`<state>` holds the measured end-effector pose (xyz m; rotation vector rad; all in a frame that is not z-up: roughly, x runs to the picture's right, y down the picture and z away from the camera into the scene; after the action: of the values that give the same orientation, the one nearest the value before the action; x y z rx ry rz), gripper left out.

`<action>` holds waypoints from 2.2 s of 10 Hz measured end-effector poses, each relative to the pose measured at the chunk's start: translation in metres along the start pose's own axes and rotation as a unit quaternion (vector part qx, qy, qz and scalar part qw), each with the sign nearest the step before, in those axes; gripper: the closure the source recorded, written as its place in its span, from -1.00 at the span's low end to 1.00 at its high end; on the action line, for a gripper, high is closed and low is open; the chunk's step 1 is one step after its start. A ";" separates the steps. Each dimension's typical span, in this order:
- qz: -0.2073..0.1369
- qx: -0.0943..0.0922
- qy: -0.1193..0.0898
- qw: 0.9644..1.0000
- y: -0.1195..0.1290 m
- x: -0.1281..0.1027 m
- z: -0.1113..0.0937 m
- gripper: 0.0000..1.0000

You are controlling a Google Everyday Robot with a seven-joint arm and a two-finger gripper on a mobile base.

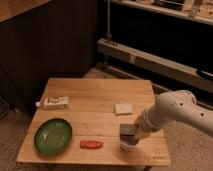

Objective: Place the eraser in the ceramic cup

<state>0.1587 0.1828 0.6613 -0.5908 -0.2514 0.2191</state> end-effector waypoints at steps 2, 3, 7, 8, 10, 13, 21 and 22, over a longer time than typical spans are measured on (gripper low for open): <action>0.002 -0.002 0.002 1.000 0.001 0.008 0.000 0.92; 0.002 -0.003 0.002 1.000 0.002 0.011 0.000 0.92; -0.045 -0.015 -0.006 0.999 0.011 0.014 -0.004 0.92; -0.057 -0.016 -0.007 0.998 0.013 0.014 -0.006 0.92; -0.072 -0.021 -0.006 0.997 0.018 0.012 -0.005 0.92; -0.076 -0.024 -0.001 0.997 0.021 0.011 -0.002 0.92; -0.111 -0.039 0.002 0.993 -0.007 -0.035 -0.041 0.92; -0.112 -0.041 0.005 0.993 -0.005 -0.037 -0.037 0.92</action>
<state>0.1350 0.1495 0.6279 -0.6398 -0.3160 -0.0115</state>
